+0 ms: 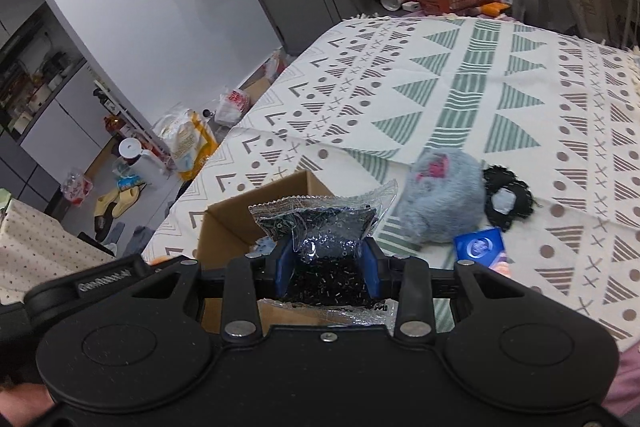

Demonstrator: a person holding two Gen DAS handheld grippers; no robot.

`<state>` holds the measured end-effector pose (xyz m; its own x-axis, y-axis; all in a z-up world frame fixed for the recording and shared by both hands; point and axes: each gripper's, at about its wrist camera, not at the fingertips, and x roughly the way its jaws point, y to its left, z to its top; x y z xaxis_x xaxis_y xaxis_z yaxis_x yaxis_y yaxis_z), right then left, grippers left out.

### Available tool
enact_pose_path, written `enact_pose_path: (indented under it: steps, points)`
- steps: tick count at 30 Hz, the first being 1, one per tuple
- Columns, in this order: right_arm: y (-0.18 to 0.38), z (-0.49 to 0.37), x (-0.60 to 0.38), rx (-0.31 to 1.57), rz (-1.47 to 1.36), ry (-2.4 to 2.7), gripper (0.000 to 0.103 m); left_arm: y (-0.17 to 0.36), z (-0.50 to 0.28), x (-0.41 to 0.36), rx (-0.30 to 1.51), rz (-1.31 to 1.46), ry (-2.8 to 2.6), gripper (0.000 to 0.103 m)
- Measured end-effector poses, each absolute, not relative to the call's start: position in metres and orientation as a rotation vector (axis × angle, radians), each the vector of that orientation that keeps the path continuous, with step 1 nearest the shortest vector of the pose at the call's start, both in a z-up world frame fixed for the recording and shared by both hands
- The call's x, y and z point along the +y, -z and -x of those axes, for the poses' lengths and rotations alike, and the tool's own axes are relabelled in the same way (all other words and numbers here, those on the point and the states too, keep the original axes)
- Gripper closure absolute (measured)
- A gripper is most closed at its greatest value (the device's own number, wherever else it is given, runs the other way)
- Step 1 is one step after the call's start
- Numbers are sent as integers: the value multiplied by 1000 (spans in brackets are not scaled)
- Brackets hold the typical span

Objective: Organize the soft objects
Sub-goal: 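Open the left tool to drop the burger while the right tool drops the bag into the box, then move both open tools away from the box toward the remaining items on the bed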

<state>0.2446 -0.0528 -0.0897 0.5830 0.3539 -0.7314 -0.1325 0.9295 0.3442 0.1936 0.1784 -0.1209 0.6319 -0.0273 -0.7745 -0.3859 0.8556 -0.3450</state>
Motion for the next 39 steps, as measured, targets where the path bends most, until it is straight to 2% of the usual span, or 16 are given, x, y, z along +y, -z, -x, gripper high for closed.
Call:
enact_pose_path:
  steps: [11, 15, 18, 25, 28, 29, 32, 36, 39]
  points:
    - [101, -269, -24, 940, -271, -289, 68, 148, -215, 192, 912, 557, -215, 50]
    - [105, -278, -14, 954, -267, -292, 68, 153, -221, 199, 912, 596, -211, 45]
    - [109, -285, -7, 964, -270, -296, 68, 151, -224, 201, 905, 579, -239, 36]
    - [116, -297, 7, 979, -289, -309, 67, 138, -226, 212, 865, 579, -262, 32]
    - [115, -301, 13, 973, -292, -312, 60, 134, -226, 215, 857, 577, -281, 29]
    - [114, -301, 13, 970, -301, -319, 49, 133, -225, 216, 852, 574, -289, 28]
    - [108, -298, 6, 942, -319, -311, 26, 130, -222, 216, 829, 566, -304, 24]
    - [102, -292, -10, 921, -332, -288, 18, 125, -212, 210, 781, 543, -325, 16]
    - [99, -285, -26, 904, -345, -268, 8, 119, -208, 202, 762, 510, -338, 13]
